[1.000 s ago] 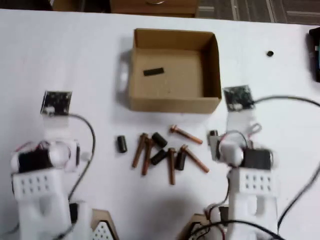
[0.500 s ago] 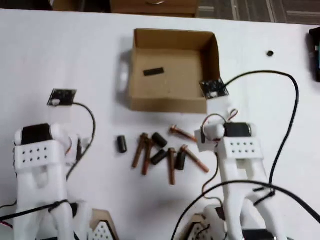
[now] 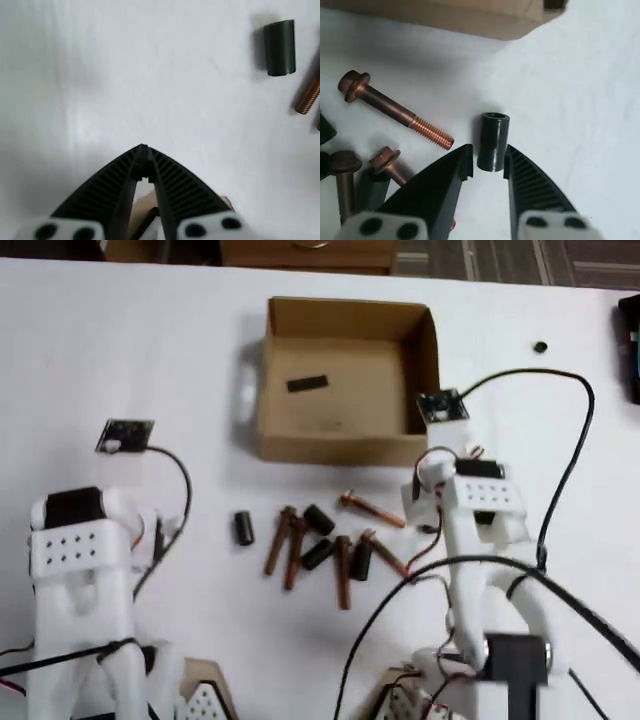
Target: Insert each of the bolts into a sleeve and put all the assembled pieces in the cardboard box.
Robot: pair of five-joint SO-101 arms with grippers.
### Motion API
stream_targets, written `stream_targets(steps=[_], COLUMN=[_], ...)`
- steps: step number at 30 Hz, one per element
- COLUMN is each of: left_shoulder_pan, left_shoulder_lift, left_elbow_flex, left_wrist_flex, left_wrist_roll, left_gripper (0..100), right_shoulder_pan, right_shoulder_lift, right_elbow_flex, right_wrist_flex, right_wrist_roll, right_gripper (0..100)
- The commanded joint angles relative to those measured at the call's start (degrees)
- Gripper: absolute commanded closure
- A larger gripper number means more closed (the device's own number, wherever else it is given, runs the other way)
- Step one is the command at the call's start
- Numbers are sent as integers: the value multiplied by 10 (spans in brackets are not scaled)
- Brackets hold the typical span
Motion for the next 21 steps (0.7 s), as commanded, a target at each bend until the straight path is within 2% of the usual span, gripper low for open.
stream_targets(steps=[1,11,17,21], left_shoulder_pan=[-4,-4,-4,22], left_shoulder_lift=[-2,-2,-2,1], left_elbow_flex=[-2,-2,-4,-5], left_wrist_flex=[-4,-3,-4,-7], left_wrist_roll=[0,1,1,1], left_gripper=[978,978,978,978], right_shoulder_pan=[6,4,3,6], right_shoulder_lift=[49,184,239,270], right_elbow_flex=[-36,-88,-153,-185], right_wrist_flex=[-4,-28,13,48], right_wrist_roll=[2,2,2,2], right_gripper=[885,885,889,985])
